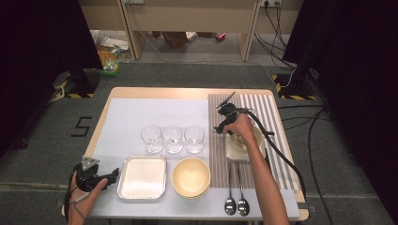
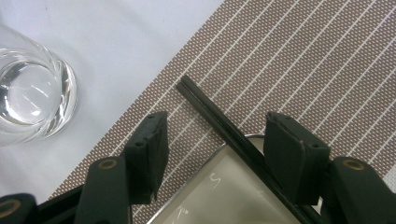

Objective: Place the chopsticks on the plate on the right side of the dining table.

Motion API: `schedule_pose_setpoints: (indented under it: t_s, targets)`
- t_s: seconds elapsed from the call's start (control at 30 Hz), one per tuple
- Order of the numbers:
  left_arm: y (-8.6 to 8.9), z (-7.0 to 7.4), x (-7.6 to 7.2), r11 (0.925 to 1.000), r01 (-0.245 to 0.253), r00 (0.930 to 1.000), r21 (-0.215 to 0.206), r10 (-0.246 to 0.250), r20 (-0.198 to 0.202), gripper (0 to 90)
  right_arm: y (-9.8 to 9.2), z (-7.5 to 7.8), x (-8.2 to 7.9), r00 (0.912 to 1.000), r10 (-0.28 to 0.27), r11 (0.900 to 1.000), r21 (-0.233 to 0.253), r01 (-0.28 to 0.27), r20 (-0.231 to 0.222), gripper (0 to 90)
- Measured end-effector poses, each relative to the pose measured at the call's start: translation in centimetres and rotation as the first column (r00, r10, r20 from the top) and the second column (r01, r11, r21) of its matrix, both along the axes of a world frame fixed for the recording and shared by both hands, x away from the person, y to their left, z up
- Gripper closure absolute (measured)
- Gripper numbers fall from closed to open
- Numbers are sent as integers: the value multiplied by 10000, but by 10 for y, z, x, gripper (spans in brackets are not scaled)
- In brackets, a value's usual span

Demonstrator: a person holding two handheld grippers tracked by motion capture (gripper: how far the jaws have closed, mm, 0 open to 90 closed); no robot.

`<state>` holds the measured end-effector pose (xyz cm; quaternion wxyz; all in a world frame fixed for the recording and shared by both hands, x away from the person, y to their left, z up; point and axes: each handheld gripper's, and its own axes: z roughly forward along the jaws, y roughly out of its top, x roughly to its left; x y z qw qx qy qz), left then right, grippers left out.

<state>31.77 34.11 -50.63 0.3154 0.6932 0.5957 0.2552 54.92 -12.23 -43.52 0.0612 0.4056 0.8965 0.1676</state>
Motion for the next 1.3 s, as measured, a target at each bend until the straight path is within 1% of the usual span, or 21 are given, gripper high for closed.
schedule_pose_setpoints:
  t_s: [0.03,0.07,0.4,0.5,0.8,0.87,0.93,1.0,1.03,1.07,1.1,1.3]
  targets:
    - [0,0,0,10000,0,10000,2,0,1,111,1,0,-1,9998,-176,9998,-12,176,-81,412]
    - [0,0,0,10000,0,10000,0,0,2,111,1,0,0,10000,46,10000,-36,-46,48,412]
    - [0,0,0,10000,0,10000,0,0,0,111,5,0,-2,9999,107,9998,-177,-106,41,412]
    - [0,0,0,10000,2,10000,2,-2,0,111,6,0,-2,9999,156,9997,-195,-157,-48,414]
    - [0,0,0,10000,-3,10000,4,3,0,111,6,1,-4,9995,265,9995,-174,-267,-150,423]
    - [0,0,0,10000,-1,10000,0,1,-1,111,5,1,-4,9994,325,9993,-200,-327,-79,422]
    - [0,0,0,10000,-2,10000,-1,2,-1,111,5,2,-5,9997,240,9996,-149,-241,-82,419]
    - [0,0,0,10000,-2,10000,1,2,2,111,4,4,-5,9998,196,9998,-48,-196,-13,415]
    - [0,0,0,10000,-2,10000,-3,2,3,111,4,6,-5,9997,209,9998,-57,-209,89,412]
    - [0,0,0,10000,1,10000,1,-1,-2,111,3,8,-6,9999,104,9999,67,-105,92,412]
    - [0,0,0,10000,1,10000,1,-1,1,111,1,11,-6,9997,154,9997,170,-157,211,411]
    - [0,0,0,10000,4,10000,0,-4,-3,111,-16,34,-9,9976,-216,9978,641,173,663,407]
